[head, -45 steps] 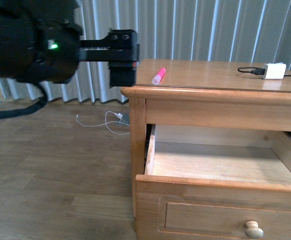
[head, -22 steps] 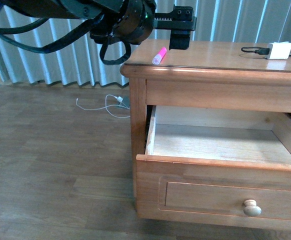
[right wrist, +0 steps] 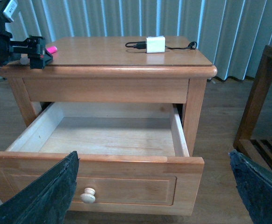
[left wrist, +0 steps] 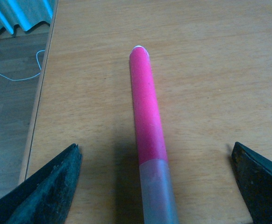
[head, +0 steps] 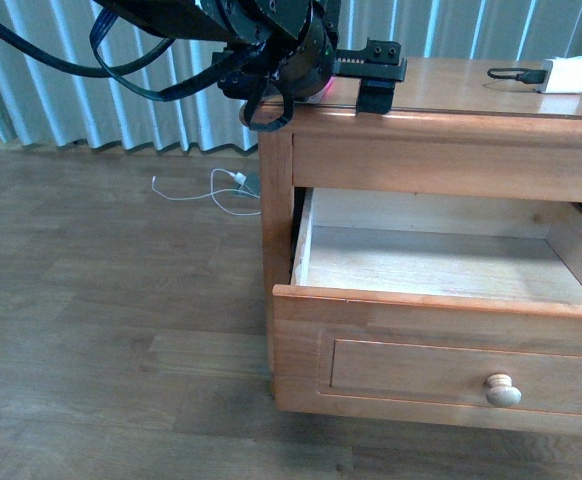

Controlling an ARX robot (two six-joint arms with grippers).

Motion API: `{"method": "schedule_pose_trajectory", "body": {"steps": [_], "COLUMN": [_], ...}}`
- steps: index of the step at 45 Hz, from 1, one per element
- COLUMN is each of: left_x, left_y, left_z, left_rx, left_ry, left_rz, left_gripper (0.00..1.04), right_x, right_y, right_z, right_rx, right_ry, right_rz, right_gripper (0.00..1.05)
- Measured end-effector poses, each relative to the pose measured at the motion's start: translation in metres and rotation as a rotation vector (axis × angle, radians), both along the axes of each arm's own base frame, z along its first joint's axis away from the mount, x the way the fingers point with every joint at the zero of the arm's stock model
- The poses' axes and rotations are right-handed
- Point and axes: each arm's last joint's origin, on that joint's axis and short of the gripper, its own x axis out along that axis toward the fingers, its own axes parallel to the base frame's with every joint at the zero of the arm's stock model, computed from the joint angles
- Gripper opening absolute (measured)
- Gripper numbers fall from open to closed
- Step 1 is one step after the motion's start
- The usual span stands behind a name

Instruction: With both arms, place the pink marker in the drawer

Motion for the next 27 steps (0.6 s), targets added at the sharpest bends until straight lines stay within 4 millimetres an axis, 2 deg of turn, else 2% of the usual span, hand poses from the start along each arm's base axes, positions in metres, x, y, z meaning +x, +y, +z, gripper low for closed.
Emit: {"method": "schedule_pose_trajectory", "body": {"steps": [12,21,27], "left_x": [0.0028,0.0044,0.0048], "left_y": [-0.0015,-0.0024,-0.0027], "left_z": [-0.0006,0.0019,0.0037], "left_rx": [0.006,0.017,0.031], "left_ry": [0.010,0.027,0.024], "left_rz": [0.004,-0.002,-0.012], "left_gripper": [0.98,0.67,0.40], "right_x": [0.0000,0.0000,0.0000], "right_y": [0.0000,0.0000,0.0000], "right_z": [0.0000,0.0000,0.0000], "right_rx": [0.000,0.000,0.000], "right_ry": [0.000,0.000,0.000], "right_rz": [0.000,0.000,0.000], "right_gripper": [0.96,0.96,0.96]}}
